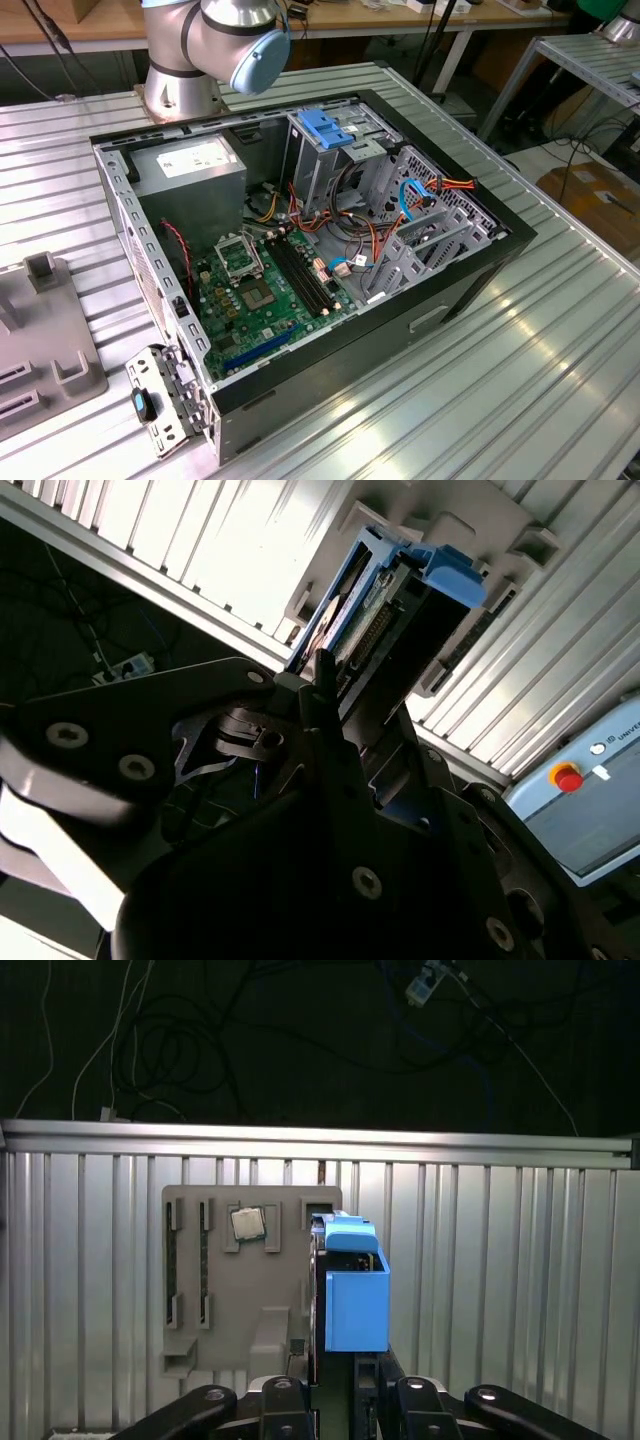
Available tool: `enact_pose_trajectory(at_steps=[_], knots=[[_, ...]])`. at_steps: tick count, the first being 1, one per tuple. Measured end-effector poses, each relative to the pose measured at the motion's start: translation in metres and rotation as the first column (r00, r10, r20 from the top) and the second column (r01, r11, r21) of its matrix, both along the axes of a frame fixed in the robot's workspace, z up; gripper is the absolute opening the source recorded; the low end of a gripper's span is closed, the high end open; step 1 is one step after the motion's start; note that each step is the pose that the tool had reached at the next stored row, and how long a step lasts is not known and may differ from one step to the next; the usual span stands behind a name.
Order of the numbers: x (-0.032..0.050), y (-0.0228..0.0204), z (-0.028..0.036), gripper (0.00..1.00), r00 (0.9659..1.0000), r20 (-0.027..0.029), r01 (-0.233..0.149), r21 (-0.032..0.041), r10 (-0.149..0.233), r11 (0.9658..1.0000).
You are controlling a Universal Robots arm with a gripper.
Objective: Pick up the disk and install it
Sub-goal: 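Pick up the disk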
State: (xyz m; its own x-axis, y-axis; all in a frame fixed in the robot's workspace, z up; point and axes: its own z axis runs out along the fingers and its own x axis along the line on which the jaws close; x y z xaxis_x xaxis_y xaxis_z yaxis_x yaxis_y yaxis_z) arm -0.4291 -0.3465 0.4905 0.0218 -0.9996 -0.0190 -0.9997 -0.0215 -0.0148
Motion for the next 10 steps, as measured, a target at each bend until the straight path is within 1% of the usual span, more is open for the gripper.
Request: enact_pose_trajectory(at_steps=[2,8,10], knots=[[0.001,0.0,0.0001,0.35,1.0,-0.0003,0.0,-0.0001,0.0,1.0],[0.0115,0.0,0.0001,0.35,1.0,-0.0002,0.0,-0.0001,0.0,1.0],[0.0173,-0.0001,0.0001,0.35,1.0,-0.0003,0.0,-0.0001,0.0,1.0]])
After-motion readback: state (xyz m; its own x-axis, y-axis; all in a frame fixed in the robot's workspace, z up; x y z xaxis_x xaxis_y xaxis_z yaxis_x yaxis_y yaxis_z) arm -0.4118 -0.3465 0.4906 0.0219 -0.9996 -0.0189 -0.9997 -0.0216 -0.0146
